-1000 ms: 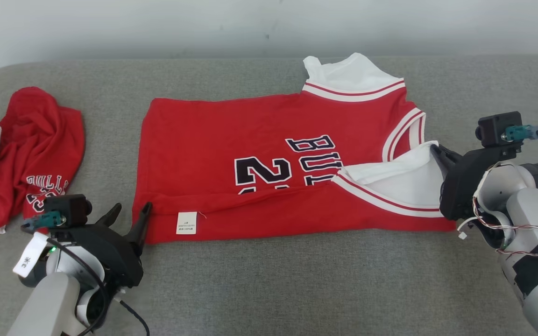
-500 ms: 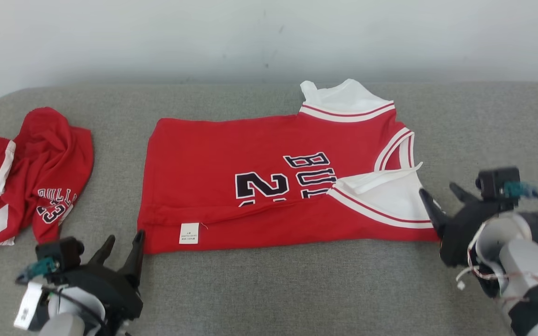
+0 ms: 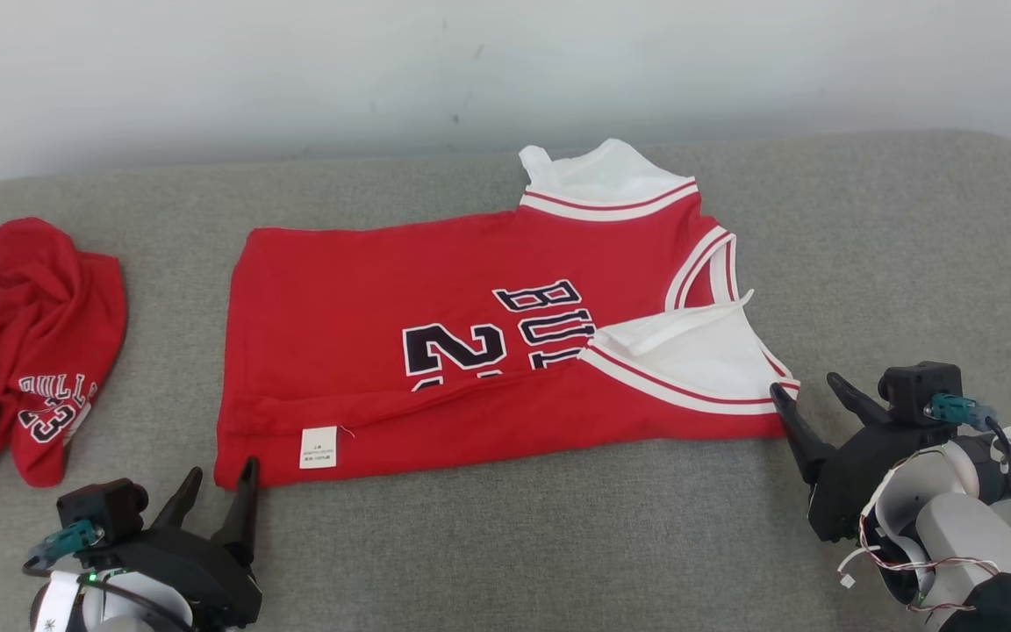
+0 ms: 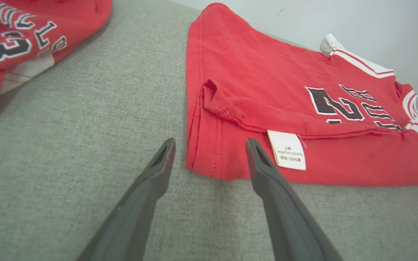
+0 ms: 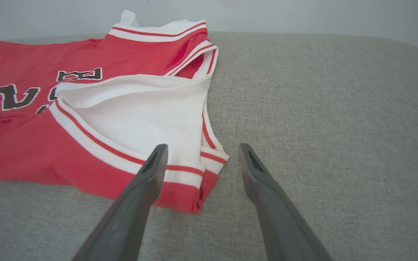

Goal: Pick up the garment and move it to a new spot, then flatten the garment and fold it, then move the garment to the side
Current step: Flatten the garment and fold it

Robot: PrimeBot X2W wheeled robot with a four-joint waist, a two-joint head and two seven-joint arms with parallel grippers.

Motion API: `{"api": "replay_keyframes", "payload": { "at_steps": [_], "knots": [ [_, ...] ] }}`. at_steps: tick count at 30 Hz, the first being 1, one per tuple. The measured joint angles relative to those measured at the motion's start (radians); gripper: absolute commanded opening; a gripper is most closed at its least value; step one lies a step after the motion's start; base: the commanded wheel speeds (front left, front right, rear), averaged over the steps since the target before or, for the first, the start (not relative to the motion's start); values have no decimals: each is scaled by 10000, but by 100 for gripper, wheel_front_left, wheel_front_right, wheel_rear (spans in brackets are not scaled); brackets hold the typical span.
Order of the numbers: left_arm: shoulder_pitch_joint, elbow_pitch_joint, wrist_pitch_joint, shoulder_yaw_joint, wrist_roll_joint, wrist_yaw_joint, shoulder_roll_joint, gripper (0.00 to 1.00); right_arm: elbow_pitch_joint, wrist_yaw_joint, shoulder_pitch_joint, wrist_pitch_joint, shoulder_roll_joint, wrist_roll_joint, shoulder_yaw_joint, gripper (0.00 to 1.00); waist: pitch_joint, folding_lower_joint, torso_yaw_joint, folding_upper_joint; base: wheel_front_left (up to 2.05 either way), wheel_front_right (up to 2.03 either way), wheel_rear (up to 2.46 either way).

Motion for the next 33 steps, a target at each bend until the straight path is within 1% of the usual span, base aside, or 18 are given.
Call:
{"api": "replay_keyframes", "payload": {
  "at_steps": [7, 8, 9, 10, 11, 21, 26, 27, 28, 29, 33],
  "knots": [
    [-317, 493, 25, -119, 27, -15, -29, 100, 33, -4, -17, -21, 107, -94, 121, 100, 319, 1, -115, 0, 0, 0, 0],
    [-352, 564, 52, -169, 27, -17, -44, 54, 52, -2, -16, -15, 121, -92, 123, 100, 339, 1, -122, 0, 0, 0, 0],
    [-372, 614, 48, -178, 29, -17, -67, 54, 69, -2, -12, -13, 132, -92, 132, 100, 352, 1, -125, 0, 0, 0, 0],
    [-396, 667, 52, -203, 31, -21, -82, 29, 73, -2, -4, -13, 142, -90, 136, 100, 360, 1, -121, 0, 0, 0, 0],
    [-432, 729, 71, -265, 38, -69, -98, 0, 77, -2, 12, -13, 142, -88, 128, 100, 368, 1, -109, 1, 0, 0, 0],
    [-604, 1030, 0, -320, 56, -111, -167, 0, 238, -2, 18, 140, 173, -82, 232, 100, 386, 1, 1, 0, 0, 0, 0],
    [-680, 1181, -88, -345, 54, -186, -222, 0, 393, 2, 10, 407, 217, -29, 332, 100, 408, 1, 77, 0, 0, 0, 0],
    [-708, 1218, -98, -357, 54, -190, -234, 0, 428, 4, 8, 485, 222, -8, 349, 86, 417, 1, 92, 0, 0, 0, 0],
    [-736, 1241, -98, -378, 54, -190, -251, 0, 428, 6, 8, 529, 222, 15, 349, 34, 433, 1, 107, 0, 0, 0, 0],
    [-780, 1283, -102, -389, 54, -190, -268, 0, 443, 10, -9, 554, 222, 29, 359, 0, 451, 1, 125, 1, 0, 0, 0],
    [-868, 1383, -188, -426, 54, -194, -320, 0, 426, 94, -60, 633, 297, 92, 403, 0, 523, 1, 178, 0, 0, 0, 0]
  ]
}}
